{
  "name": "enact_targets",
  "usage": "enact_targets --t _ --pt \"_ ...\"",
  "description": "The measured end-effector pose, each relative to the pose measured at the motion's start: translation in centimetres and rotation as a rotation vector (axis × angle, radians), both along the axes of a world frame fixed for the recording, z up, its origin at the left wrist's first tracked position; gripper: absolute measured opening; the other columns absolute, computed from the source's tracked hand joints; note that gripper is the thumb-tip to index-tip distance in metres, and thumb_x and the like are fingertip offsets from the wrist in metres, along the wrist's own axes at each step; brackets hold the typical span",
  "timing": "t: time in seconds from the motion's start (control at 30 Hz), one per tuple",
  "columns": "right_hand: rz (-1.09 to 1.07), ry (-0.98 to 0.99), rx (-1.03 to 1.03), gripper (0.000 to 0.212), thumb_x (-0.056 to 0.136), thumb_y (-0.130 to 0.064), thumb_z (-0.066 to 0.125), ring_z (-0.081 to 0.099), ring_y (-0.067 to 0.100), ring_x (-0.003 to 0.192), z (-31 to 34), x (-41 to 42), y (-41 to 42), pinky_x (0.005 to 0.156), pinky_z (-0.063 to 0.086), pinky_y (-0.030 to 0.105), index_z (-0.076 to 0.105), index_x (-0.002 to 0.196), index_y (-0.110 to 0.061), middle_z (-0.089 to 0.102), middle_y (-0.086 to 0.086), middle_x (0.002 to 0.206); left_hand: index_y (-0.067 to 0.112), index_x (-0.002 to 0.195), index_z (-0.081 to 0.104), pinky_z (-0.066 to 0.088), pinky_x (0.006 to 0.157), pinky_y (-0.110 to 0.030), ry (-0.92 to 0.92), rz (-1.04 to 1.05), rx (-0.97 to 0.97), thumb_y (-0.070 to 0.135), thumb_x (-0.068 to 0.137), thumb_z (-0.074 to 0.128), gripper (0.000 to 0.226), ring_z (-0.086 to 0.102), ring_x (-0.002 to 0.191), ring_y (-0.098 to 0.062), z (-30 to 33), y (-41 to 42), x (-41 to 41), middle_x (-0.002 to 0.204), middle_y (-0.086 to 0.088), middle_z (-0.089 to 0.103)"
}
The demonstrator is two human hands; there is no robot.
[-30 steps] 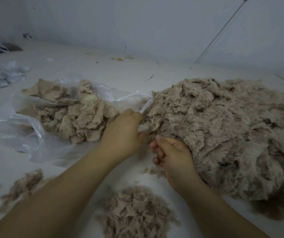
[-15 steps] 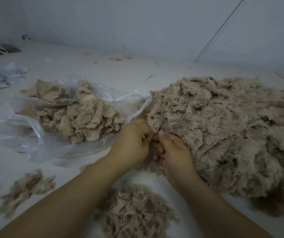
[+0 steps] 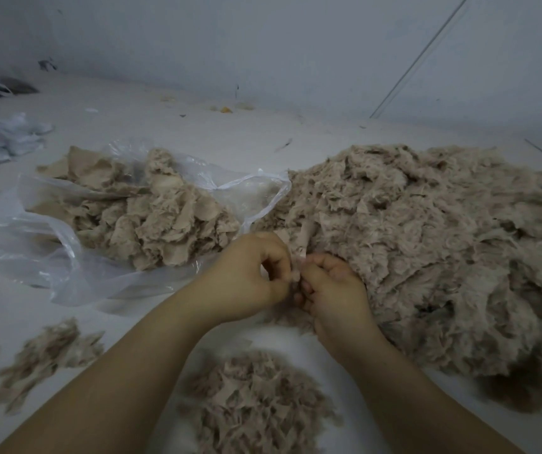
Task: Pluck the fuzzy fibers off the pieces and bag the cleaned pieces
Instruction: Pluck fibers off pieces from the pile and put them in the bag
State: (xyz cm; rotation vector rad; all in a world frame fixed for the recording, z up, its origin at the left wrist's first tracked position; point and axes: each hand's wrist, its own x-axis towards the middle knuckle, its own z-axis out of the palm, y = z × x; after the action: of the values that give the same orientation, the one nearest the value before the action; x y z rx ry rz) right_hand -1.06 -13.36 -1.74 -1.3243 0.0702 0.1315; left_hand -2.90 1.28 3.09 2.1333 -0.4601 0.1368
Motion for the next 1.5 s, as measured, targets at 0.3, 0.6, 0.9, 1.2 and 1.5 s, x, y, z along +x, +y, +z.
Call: enact_targets --t 0.3,0.6,0.9,1.2,1.5 --pt "0.03 -0.002 0.072 0.018 0.098 -0.011 0.055 0.039 0.011 0.051 0.4 -0.3 -0.1 0.046 0.043 0.022 0.06 0.081 -0.013 0.04 -0.001 0.053 0.014 0.117 0.059 0.049 0.053 -0.03 0.343 0.284 -0.504 0.012 0.089 0.07 0.03 0.06 0.062 -0.019 -1.4 -1.5 2.9 0.083 -0.004 0.064" --pt "0.025 0.0 0.165 0.048 0.094 -0.005 0.046 0.035 0.01 0.047 0.1 -0.2 -0.1 0.044 0.041 0.023 0.057 0.053 -0.026 0.037 -0.002 0.051 0.01 0.075 0.065 0.054 0.061 -0.046 -0.077 0.563 -0.325 -0.003 0.087 0.065 0.018 0.06 0.064 -0.039 -2.5 0.1 3.8 0.072 -0.02 0.062" --pt "-0.029 0.048 0.274 0.047 0.087 -0.005 0.041 0.028 0.01 0.042 0.2 -0.1 -0.2 0.042 0.035 0.025 0.04 0.046 -0.028 0.029 -0.005 0.047 -0.001 0.09 0.073 0.042 0.07 -0.033 -0.336 0.436 0.304 -0.009 0.081 0.058 0.019 0.06 0.084 -0.032 -2.6 0.9 4.4 0.09 -0.02 0.065" --pt "0.066 -0.018 0.114 0.037 0.096 -0.004 0.045 0.034 0.009 0.048 0.6 -0.4 -0.1 0.044 0.038 0.021 0.056 0.064 -0.019 0.036 -0.003 0.052 0.008 0.085 0.07 0.037 0.038 -0.021 0.156 0.294 -0.368 0.027 0.087 0.072 0.019 0.048 0.038 -0.009 -0.7 -2.1 2.0 0.064 -0.002 0.062" --pt "0.079 -0.006 0.061 0.033 0.094 -0.001 0.042 0.035 0.008 0.046 0.8 -0.6 -0.1 0.044 0.039 0.023 0.056 0.069 -0.016 0.038 -0.002 0.051 0.009 0.103 0.066 0.032 0.037 -0.021 0.313 0.25 -0.689 0.013 0.089 0.069 0.015 0.042 0.036 -0.017 -1.0 -1.7 1.6 0.059 0.004 0.061"
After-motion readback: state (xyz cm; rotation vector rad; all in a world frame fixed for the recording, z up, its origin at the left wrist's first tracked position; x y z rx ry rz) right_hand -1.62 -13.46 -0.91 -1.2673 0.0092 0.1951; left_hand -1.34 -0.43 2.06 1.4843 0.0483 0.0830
